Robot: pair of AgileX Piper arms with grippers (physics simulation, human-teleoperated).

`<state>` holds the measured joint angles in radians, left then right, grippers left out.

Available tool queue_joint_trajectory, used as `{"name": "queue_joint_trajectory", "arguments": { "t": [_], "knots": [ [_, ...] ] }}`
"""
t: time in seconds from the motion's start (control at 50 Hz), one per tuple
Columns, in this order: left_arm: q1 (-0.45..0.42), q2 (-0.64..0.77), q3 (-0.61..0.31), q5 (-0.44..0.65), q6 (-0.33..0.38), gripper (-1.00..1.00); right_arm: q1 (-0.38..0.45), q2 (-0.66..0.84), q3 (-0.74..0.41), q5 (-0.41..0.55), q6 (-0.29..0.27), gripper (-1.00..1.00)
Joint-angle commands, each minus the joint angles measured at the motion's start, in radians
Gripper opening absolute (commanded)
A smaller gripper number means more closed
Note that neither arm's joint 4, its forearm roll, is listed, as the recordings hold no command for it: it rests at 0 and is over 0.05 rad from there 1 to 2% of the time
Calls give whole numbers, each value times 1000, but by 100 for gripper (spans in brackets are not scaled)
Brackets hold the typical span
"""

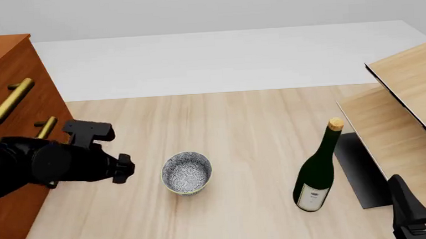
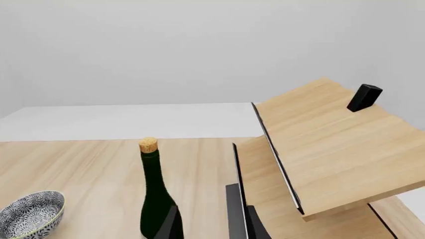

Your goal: Close the bottom drawer of the cabinet and open the top drawer.

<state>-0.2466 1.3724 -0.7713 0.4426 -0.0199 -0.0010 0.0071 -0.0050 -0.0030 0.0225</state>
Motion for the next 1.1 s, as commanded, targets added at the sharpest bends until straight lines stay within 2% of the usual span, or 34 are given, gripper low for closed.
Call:
{"name": "queue_joint_trajectory", "arguments": {
  "t": [0.02, 0.14, 0.18, 0.24, 0.26, 0.28, 0.32, 0.34, 0.42, 0.52, 0.54, 0.6, 0.76, 0.84, 0.88, 1.0, 1.1],
  "knots": [
    [-39, -42, -74, 45, 41, 100, 0, 0, 0, 0, 1, 100],
    [-35, -75, -125, 53, 113, 100, -2, 0, -1, 0, 2, 100],
    [-23, -117, -129, 33, 189, 100, -2, 0, 0, 0, 1, 100],
    [-19, -146, -122, 12, 256, 100, -2, 0, -1, 0, 2, 100],
    [8, -168, -92, -11, 354, 100, -1, 0, 0, 1, 1, 100],
    [25, -189, -73, -32, 410, 100, -1, -1, 0, 1, 1, 100],
    [7, -214, -65, -49, 450, 100, 0, -1, 0, 1, 1, 100],
    [31, -224, -59, -56, 479, 100, 0, -1, 0, 1, 1, 100],
    [20, -230, -86, -48, 465, 100, 0, -1, -1, 1, 2, 100],
    [45, -265, -58, -87, 560, 100, 1, 0, -1, 1, 2, 100],
    [58, -285, -38, -110, 612, 100, 1, -1, -1, 1, 1, 100],
    [77, -319, -6, -148, 697, 100, 1, 0, -1, 1, 2, 100],
    [83, -347, 13, -181, 784, 100, 2, -1, -1, 1, 1, 100],
    [111, -364, 56, -227, 877, 100, 1, -1, -1, 1, 1, 100],
    [128, -361, 60, -227, 893, 100, 1, -1, -1, 1, 2, 100],
    [158, -389, 101, -302, 1017, 100, 2, -1, -1, 1, 1, 100],
    [168, -382, 75, -292, 1043, 100, 2, -1, -1, 1, 1, 100]
  ]
}}
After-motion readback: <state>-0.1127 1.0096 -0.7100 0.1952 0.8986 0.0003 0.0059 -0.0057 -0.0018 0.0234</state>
